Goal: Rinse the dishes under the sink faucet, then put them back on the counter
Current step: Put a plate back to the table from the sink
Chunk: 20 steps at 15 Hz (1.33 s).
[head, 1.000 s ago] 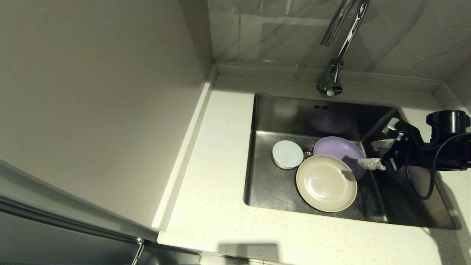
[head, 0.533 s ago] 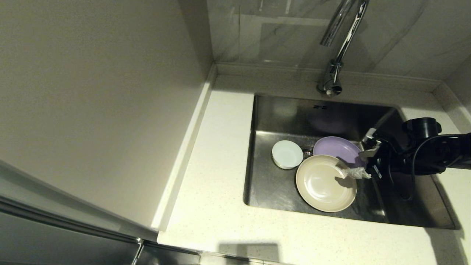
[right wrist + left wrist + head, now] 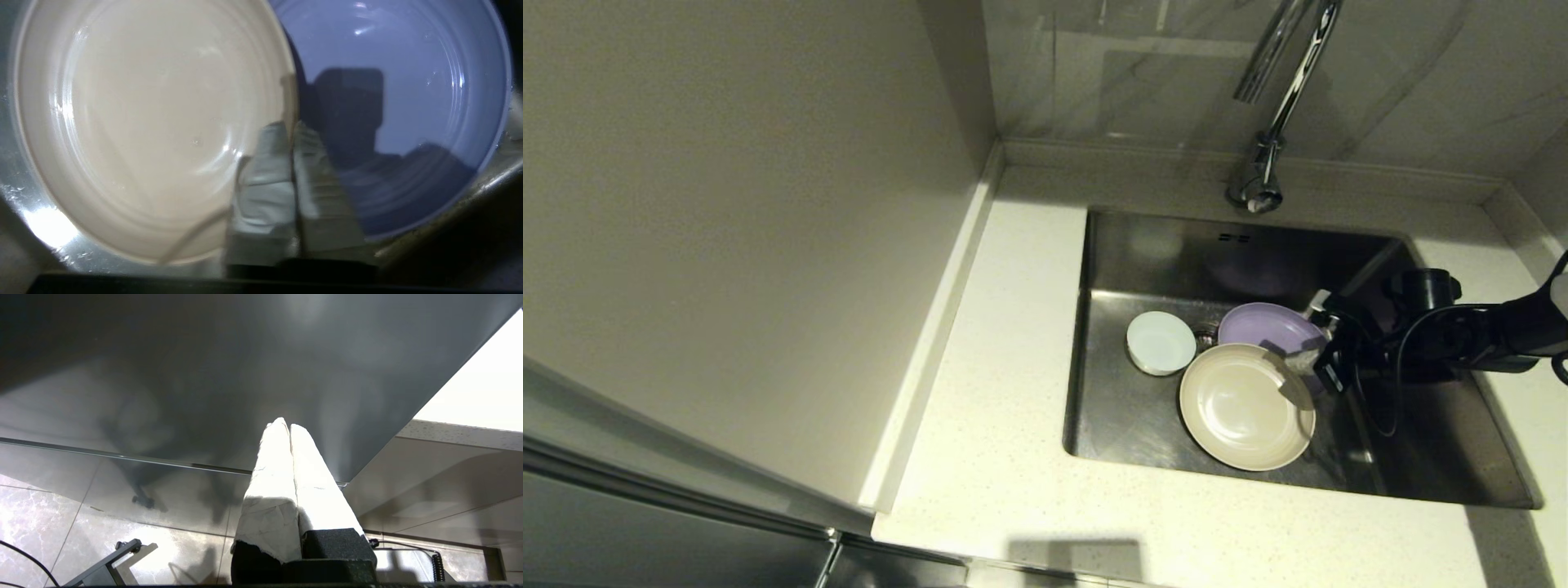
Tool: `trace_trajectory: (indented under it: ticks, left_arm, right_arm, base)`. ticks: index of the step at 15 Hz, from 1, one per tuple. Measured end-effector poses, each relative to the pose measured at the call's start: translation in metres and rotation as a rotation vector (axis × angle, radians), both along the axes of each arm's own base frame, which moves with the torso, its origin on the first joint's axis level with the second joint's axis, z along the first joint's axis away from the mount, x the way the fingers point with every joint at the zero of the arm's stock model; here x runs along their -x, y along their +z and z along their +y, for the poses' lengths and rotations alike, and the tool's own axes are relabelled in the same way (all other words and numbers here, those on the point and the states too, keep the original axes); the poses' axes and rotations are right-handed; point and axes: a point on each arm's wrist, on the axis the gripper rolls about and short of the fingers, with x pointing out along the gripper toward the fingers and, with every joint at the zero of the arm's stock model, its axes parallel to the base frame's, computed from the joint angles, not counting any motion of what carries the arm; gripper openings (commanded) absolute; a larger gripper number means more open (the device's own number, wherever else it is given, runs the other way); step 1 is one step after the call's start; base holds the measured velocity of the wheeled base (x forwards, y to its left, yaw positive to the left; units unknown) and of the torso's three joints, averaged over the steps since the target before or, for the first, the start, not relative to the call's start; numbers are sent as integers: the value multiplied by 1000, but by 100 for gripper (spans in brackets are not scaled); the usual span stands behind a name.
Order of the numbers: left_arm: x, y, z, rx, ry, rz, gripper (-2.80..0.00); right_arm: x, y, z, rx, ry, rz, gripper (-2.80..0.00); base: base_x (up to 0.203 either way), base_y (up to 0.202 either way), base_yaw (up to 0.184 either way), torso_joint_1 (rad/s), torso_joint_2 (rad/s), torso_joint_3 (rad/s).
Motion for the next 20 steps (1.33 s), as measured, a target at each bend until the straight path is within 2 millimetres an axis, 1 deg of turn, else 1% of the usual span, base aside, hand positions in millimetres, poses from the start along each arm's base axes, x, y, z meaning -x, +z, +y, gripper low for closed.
trace_trajectory:
  ticks: [6, 9, 12, 13, 16, 20]
  left_arm:
    - [0, 0, 0, -1, 0, 0, -280]
    - [0, 0, 0, 0, 0, 0, -280]
    - [0, 0, 0, 0, 0, 0, -280]
    - [0, 0, 0, 0, 0, 0, -280]
    - [0, 0, 0, 0, 1, 0, -280]
    - [0, 0, 0, 0, 0, 0, -280]
  right_arm:
    - [-9, -13, -2, 0, 2, 9, -280]
    - [-15, -5, -3, -1, 0, -23, -280]
    - [-15, 4, -6, -40, -30, -32, -280]
    - [-14, 7, -8, -53, -35, -34, 0]
    - [-11, 12, -9, -75, -10, -47, 0]
    - [-7, 13, -8, -65, 6, -49, 0]
  base:
    - [0, 0, 0, 0, 0, 0]
    - [0, 0, 0, 0, 0, 0]
    - [0, 0, 0, 0, 0, 0]
    - [0, 0, 0, 0, 0, 0]
    - [0, 0, 0, 0, 0, 0]
    - [0, 0, 0, 0, 0, 0]
